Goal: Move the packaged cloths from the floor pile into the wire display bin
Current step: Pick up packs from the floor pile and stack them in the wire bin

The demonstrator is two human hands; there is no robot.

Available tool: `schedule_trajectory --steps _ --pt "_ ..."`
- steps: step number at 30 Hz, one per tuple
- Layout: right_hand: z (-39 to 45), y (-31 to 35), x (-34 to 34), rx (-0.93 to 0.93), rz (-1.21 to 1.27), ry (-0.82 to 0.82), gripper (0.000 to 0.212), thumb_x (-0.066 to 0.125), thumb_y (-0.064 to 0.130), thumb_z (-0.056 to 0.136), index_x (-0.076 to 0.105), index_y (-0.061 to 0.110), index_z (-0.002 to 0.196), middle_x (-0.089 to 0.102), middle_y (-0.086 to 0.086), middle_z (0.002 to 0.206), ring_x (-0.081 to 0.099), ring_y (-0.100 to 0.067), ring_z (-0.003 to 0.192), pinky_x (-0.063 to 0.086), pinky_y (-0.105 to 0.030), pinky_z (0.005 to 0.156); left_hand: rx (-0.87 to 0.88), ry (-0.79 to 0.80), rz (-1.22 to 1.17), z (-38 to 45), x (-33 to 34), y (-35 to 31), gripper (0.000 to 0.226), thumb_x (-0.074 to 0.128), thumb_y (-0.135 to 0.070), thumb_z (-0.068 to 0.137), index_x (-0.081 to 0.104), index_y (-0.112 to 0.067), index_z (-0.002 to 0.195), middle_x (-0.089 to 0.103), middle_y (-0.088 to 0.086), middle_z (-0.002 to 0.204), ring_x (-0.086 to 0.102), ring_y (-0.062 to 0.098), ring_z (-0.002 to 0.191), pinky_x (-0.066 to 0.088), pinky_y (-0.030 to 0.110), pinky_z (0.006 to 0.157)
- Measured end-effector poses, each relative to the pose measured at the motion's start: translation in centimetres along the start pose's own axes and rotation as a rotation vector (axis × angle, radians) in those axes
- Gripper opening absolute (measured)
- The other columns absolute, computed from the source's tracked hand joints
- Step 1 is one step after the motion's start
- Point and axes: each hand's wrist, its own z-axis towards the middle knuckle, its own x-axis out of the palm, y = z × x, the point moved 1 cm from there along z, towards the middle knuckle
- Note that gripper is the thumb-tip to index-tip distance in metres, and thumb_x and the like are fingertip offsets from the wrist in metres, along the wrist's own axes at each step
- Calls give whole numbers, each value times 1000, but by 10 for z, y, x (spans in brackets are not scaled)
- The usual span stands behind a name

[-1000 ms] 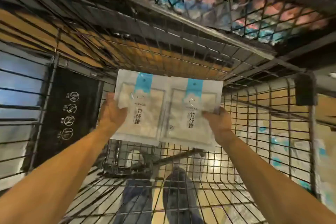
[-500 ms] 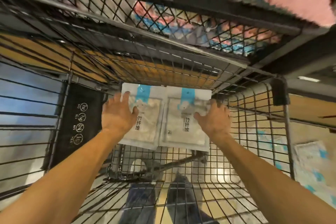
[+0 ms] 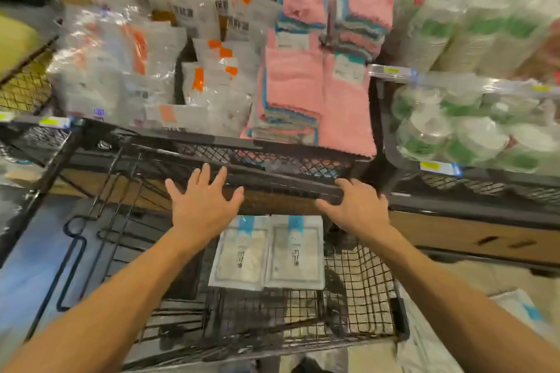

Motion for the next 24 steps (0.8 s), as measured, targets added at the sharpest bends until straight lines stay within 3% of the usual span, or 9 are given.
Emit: schedule_trajectory --steps 6,11,16,19,24 --pt "-60 -5 -78 -22 -4 -155 82 50 76 89 39 30 156 38 -2 163 30 -26 152 21 -62 122 117 -102 30 -27 -90 -10 75 24 -72 98 21 -33 161 16 4 170 12 25 157 4 69 121" --pt "-115 -15 -122 65 9 -301 82 47 81 86 47 30 150 54 0 150 48 -27 139 38 -54 114 274 -194 3 -37 -134 -29 78 25 -76 96 18 -33 161 20 5 169 19 30 155 9 68 121" --pt "-190 -41 -143 242 40 -409 82 48 79 89 47 25 151 53 -2 151 47 -28 140 38 -53 115 471 -194 2 -55 -149 -71 74 29 -72 97 29 -30 157 28 2 166 27 27 152 17 62 120" --pt "-248 -66 -141 410 92 -424 83 48 81 87 45 28 151 51 0 152 48 -28 139 35 -58 115 653 -205 34 -76 -144 -105 79 22 -73 92 34 -27 156 36 3 162 34 29 148 30 59 116" --pt "-357 -113 -125 671 142 -489 84 52 78 88 45 23 152 52 -6 152 50 -31 136 43 -47 110 892 -126 39 -137 -129 -174 75 29 -71 97 29 -28 158 28 4 166 28 29 151 19 63 120"
